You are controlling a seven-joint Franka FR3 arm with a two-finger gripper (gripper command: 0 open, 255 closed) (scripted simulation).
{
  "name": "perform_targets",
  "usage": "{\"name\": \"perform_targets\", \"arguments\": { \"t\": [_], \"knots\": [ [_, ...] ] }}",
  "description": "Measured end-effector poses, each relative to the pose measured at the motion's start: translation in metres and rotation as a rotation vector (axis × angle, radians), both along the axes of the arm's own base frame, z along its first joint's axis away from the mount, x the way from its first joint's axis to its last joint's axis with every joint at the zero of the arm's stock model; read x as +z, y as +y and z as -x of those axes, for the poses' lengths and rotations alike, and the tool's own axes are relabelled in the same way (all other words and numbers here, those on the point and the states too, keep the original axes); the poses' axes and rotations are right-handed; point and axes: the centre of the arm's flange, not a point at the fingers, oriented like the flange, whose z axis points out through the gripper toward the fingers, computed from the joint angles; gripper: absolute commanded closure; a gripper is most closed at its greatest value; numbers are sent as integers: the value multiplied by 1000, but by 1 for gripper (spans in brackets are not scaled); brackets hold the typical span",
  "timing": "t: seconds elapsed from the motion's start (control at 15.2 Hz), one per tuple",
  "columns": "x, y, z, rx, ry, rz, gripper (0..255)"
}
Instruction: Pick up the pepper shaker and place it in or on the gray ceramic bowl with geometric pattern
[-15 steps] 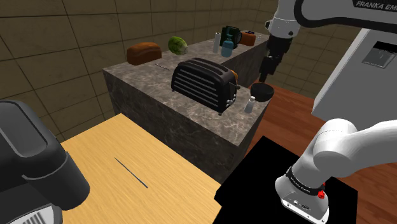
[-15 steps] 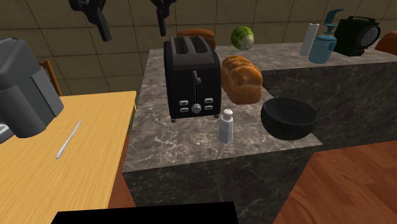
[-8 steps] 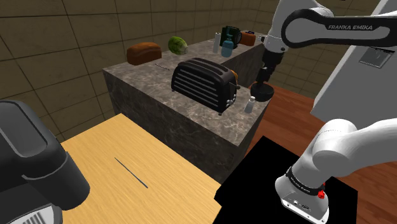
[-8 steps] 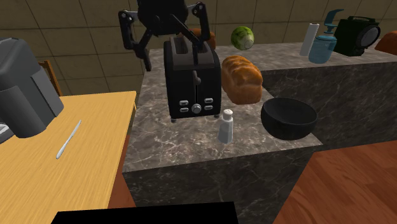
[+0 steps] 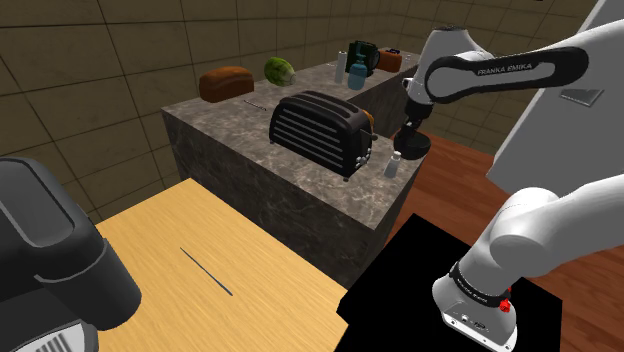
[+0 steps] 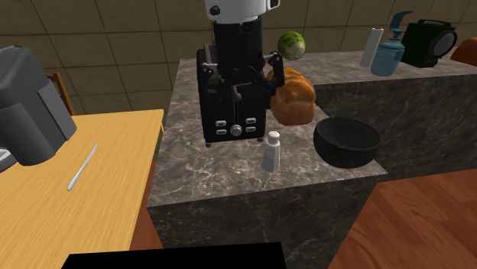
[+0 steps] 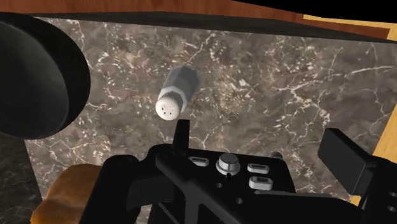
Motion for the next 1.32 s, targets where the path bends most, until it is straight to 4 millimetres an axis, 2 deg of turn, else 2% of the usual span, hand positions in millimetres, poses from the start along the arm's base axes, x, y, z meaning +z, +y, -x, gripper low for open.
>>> {"name": "perform_targets", "arguments": {
  "t": [0.13, 0.53, 0.99, 1.32],
  "knots": [
    [-18, -21, -9, 13, -6, 4, 0],
    [-71, -62, -33, 47, -21, 14, 0],
    [-106, -69, -34, 51, -23, 16, 0],
    [-110, -70, -35, 51, -23, 16, 0]
  ]
}}
